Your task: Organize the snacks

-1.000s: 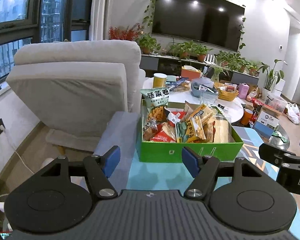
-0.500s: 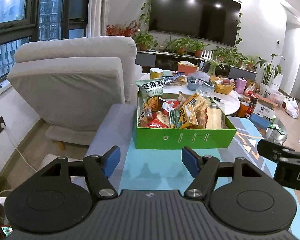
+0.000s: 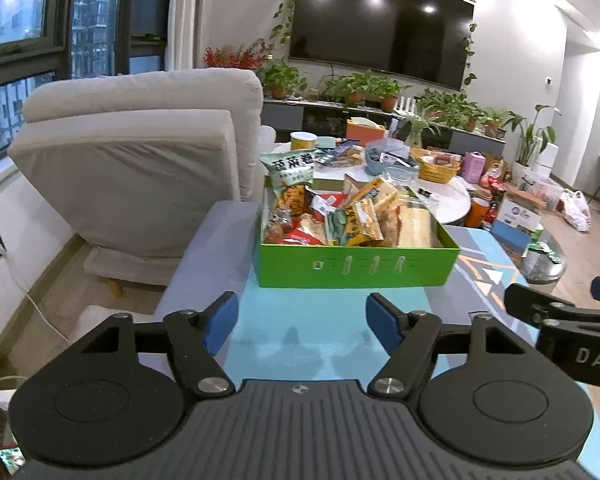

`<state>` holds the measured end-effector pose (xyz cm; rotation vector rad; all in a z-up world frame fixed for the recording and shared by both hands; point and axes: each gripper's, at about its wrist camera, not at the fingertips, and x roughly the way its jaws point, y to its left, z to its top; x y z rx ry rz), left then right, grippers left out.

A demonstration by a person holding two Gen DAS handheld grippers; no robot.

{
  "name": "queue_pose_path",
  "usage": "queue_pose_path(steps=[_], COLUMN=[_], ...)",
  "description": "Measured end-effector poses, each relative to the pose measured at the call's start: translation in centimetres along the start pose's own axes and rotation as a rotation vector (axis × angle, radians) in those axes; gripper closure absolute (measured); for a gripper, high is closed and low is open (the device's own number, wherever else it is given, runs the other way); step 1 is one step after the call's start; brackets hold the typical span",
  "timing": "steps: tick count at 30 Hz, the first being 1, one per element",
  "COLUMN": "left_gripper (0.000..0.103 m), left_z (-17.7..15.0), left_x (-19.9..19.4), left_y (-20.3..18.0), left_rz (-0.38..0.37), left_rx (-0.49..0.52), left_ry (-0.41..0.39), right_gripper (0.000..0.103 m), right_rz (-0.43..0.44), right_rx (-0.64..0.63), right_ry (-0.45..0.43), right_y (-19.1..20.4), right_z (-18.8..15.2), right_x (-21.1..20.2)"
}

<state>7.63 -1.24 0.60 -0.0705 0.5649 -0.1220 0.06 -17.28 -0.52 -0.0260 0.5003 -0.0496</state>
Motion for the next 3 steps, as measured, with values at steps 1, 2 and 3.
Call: queue_pose_path(steps=[1, 2, 3], left_gripper=[0.033, 0.033, 0.032], left_z=[0.00, 0.01, 0.02], left_x=[-0.07, -0.17, -0.24], left_y=[0.02, -0.06, -0.18], left_rz=[-0.003, -0.001, 0.003], left_rx=[-0.002, 0.000, 0.006], left_ry=[-0.002, -0.005, -0.006], right_gripper=[0.022, 0.022, 0.022], right_rz=[0.000, -0.001, 0.000], right_rx=[-0.001, -0.001, -0.001], right_ry=[0.000, 0.001, 0.000], right_y=[-0.02, -0.01, -0.05], right_z=[-0.10, -0.15, -0.23], right_x=[-0.05, -0.06, -0.14])
